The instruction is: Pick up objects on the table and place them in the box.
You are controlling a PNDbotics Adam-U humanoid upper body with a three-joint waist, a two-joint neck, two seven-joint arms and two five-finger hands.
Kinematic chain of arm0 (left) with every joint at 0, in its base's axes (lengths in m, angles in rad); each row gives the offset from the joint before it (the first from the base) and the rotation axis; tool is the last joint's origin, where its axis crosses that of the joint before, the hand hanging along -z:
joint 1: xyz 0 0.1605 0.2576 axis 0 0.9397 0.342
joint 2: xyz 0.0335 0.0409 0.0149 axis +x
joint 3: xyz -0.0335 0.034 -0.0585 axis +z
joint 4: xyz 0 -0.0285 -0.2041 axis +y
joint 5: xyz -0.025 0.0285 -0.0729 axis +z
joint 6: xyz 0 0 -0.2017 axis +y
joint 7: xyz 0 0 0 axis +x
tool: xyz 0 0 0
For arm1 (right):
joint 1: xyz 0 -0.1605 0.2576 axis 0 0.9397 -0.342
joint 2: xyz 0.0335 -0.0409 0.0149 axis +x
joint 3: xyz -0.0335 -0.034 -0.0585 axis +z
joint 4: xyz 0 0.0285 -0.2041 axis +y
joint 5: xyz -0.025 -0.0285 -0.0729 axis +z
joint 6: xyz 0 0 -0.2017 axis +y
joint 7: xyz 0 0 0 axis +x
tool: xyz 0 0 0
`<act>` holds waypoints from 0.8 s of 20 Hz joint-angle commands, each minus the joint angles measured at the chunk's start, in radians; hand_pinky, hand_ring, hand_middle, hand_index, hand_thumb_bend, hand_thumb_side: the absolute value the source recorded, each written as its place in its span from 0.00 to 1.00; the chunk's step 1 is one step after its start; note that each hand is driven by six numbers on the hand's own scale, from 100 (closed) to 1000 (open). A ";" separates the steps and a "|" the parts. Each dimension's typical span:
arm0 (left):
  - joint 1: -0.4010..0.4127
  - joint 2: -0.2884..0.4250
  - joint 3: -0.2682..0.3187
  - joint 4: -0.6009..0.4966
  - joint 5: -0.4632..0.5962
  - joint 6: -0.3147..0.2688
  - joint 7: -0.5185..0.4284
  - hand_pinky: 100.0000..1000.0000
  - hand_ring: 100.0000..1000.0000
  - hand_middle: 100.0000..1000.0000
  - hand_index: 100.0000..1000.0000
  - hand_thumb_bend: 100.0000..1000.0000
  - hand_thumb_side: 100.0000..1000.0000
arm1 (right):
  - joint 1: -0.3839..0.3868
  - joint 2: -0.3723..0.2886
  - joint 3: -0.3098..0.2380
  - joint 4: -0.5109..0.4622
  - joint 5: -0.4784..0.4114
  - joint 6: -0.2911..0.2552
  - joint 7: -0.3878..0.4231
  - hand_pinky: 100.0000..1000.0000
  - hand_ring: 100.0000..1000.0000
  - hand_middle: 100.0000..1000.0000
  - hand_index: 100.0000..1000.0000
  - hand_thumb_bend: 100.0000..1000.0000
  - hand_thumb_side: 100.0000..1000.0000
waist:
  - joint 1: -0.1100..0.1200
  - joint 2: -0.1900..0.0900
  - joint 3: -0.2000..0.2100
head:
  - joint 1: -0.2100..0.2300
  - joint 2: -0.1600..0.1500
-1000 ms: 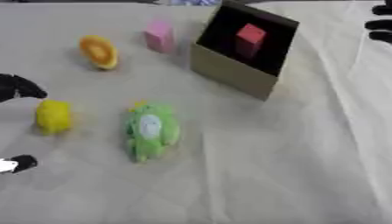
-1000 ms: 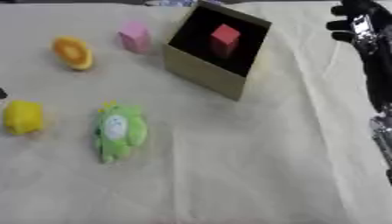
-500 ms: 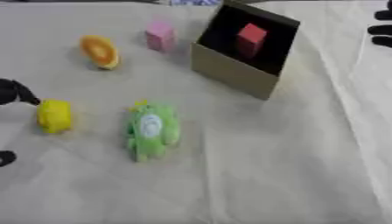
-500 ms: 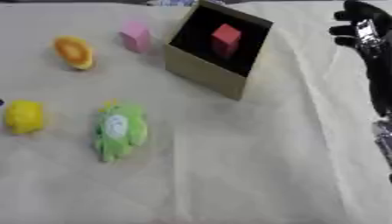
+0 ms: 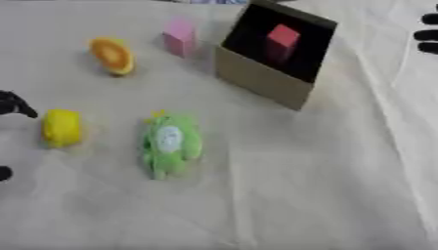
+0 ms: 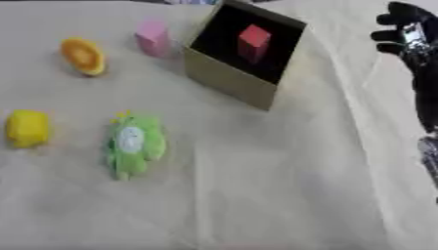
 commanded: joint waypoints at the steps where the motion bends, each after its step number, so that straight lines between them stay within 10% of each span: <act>1: -0.023 0.015 0.002 0.019 -0.010 -0.004 -0.010 0.88 0.87 0.81 0.88 0.48 0.02 | -0.003 -0.015 -0.010 -0.015 0.002 0.001 -0.003 0.78 0.75 0.75 0.84 0.00 0.90 | 0.003 -0.014 -0.001 | 0.005 0.001; 16: -0.120 -0.062 -0.074 0.117 -0.005 -0.018 -0.011 0.80 0.74 0.67 0.80 0.30 0.00 | -0.005 -0.002 -0.006 -0.015 -0.001 0.008 0.001 0.78 0.75 0.75 0.84 0.00 0.91 | 0.005 -0.006 -0.012 | 0.012 -0.004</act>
